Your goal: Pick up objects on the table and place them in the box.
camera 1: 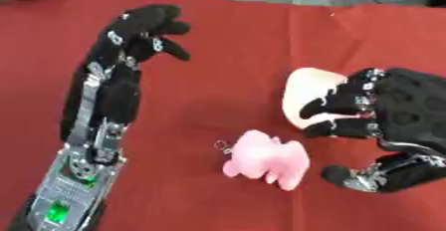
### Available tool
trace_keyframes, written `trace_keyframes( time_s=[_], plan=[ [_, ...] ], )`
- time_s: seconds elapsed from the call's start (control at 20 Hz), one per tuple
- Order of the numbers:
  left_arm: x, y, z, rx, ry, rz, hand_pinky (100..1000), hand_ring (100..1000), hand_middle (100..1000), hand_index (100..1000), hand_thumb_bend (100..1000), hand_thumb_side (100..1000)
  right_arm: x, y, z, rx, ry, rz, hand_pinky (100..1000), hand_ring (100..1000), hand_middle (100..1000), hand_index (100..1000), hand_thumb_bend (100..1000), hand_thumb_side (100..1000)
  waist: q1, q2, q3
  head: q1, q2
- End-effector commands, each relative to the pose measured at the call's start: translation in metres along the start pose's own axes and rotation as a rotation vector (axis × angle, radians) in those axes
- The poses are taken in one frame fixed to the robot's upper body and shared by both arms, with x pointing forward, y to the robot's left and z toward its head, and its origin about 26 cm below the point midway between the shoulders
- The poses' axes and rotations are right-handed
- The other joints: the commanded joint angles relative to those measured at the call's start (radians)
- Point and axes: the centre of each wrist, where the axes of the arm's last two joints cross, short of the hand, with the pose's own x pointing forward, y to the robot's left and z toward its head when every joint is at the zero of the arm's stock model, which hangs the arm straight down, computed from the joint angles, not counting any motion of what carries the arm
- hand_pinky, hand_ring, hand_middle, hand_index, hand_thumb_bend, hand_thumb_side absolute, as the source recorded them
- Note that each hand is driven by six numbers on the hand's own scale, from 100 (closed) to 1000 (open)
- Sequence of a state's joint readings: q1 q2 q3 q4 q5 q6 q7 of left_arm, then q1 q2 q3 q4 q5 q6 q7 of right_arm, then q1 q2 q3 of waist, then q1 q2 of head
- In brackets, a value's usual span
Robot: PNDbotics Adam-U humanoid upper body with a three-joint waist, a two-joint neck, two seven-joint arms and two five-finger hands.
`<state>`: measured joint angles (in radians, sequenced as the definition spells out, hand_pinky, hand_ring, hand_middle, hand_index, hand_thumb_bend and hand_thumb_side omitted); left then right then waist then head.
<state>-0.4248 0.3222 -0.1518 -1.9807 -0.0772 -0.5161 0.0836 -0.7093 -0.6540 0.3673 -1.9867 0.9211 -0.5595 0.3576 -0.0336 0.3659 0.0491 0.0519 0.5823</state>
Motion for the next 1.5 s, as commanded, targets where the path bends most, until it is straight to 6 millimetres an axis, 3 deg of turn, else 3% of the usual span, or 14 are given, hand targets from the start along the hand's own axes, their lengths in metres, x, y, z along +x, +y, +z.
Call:
trace_keyframes(
  time_s=[0.05, 1.1, 1.5],
  plan=[
    [0.005, -0.002, -0.009, -0.004, -0.041, 0.014, 556, 768, 782, 870, 100, 839, -0.003, -0.010, 0.000, 0.025, 0.028, 0.082, 374, 569, 704, 728, 338, 554, -0.001, -0.014, 0.005, -0.014, -0.019],
    [0.006, -0.011, -0.019, -0.035, -0.070, 0.059, 554, 769, 782, 868, 100, 836, 0.006, -0.009, -0.018, 0.147, -0.002, 0.270, 487, 652, 728, 711, 306, 556, -0.009, -0.010, 0.046, -0.031, -0.031],
    [0.007, -0.013, -0.021, -0.043, -0.074, 0.068, 555, 770, 782, 869, 100, 835, 0.009, -0.011, -0.022, 0.136, -0.026, 0.328, 556, 706, 755, 712, 348, 627, -0.010, -0.015, 0.051, -0.022, -0.031]
  ],
)
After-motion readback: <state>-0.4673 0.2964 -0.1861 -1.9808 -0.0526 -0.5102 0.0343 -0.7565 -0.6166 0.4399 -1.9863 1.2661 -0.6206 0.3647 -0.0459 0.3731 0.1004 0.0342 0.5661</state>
